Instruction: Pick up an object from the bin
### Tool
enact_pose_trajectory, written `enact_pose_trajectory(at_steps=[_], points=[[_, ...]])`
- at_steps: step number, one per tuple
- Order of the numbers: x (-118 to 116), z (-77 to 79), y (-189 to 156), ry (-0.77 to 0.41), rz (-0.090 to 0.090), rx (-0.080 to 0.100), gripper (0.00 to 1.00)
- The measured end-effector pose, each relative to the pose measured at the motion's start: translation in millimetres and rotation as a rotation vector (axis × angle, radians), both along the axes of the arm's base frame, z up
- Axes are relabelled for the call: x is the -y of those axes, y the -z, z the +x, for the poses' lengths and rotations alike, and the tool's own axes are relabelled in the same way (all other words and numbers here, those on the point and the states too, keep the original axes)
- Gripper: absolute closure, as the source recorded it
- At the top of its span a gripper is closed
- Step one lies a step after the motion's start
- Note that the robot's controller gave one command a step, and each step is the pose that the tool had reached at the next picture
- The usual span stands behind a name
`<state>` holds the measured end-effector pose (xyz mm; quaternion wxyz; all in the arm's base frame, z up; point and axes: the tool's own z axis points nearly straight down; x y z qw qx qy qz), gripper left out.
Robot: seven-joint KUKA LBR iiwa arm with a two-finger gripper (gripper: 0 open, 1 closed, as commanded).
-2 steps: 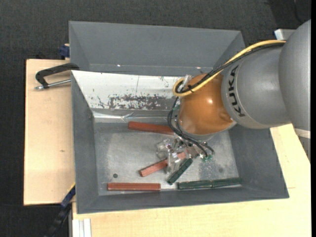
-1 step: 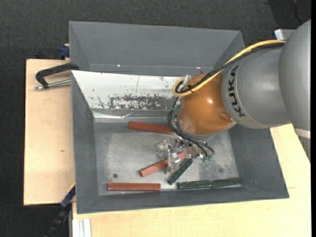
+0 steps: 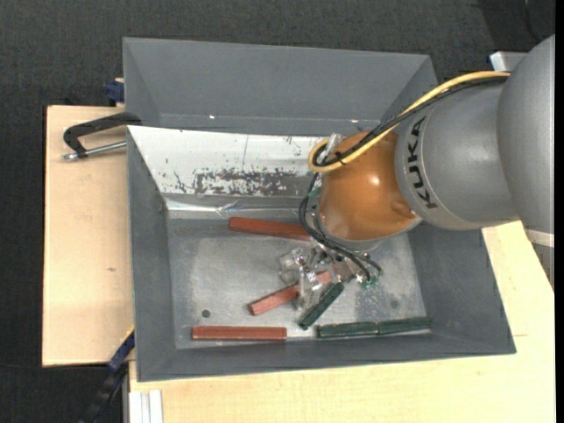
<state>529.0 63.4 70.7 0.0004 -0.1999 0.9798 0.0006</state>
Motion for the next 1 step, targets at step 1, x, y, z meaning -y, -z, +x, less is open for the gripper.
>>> enact_pose_trajectory(at_steps=[1], points=[[-0.1, -1.2, -4.4, 0.000, 0.000, -0.003, 1.00]])
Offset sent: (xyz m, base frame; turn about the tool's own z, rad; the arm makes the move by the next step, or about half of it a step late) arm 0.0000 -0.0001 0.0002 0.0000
